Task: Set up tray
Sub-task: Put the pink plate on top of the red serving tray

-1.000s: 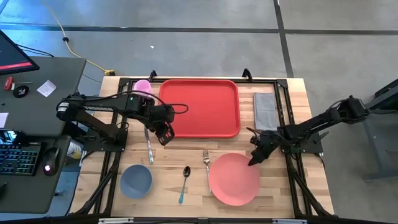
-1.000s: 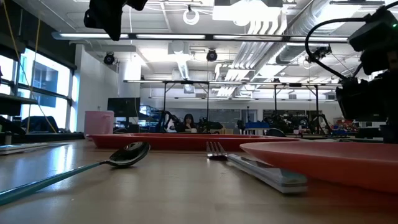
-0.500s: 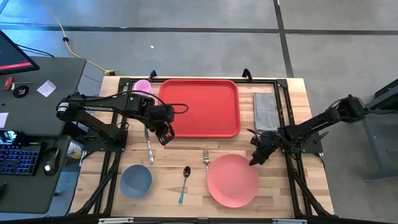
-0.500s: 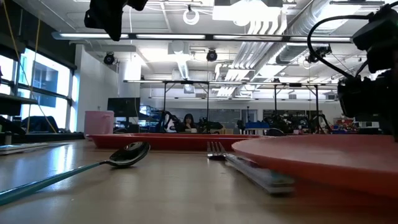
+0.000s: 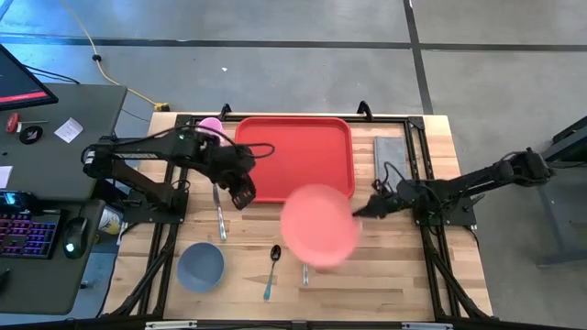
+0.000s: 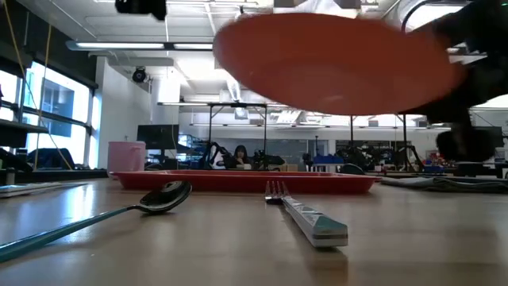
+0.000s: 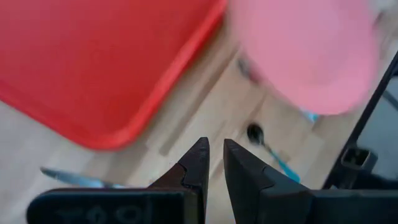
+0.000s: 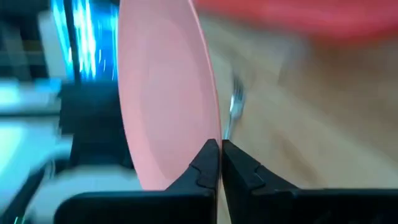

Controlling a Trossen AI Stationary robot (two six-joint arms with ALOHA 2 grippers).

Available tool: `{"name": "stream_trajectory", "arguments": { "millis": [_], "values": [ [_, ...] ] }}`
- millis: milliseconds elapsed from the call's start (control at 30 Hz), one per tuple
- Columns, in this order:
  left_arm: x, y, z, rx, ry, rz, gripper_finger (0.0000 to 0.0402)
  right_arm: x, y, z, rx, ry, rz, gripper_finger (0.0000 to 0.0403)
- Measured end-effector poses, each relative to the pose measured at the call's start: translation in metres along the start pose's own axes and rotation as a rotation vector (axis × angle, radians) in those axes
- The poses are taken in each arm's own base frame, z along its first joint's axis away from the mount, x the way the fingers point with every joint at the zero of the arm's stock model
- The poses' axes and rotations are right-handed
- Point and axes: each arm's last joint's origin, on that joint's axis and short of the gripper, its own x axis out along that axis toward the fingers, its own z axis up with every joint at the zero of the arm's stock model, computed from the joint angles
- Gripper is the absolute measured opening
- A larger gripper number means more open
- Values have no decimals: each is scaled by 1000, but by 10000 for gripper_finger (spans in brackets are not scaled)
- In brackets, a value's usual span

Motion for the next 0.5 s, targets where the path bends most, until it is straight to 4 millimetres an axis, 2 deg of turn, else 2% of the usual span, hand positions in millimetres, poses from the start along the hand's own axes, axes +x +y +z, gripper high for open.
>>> {"name": "stream_trajectory", "arguments": {
  "millis": [133, 233, 367, 500],
  "values": [
    [-26, -3, 10, 20, -136, 17, 85, 3, 4, 22, 20, -224, -76, 1],
    [-41, -3, 15, 37, -225, 33, 85, 8, 17, 42, 6, -339, -95, 1],
    [-54, -4, 18, 86, -281, 47, 85, 19, 35, 72, -19, -412, -137, 1],
    [-58, -4, 19, 112, -294, 44, 85, 38, 46, 105, -53, -401, -218, 0]
  ]
}}
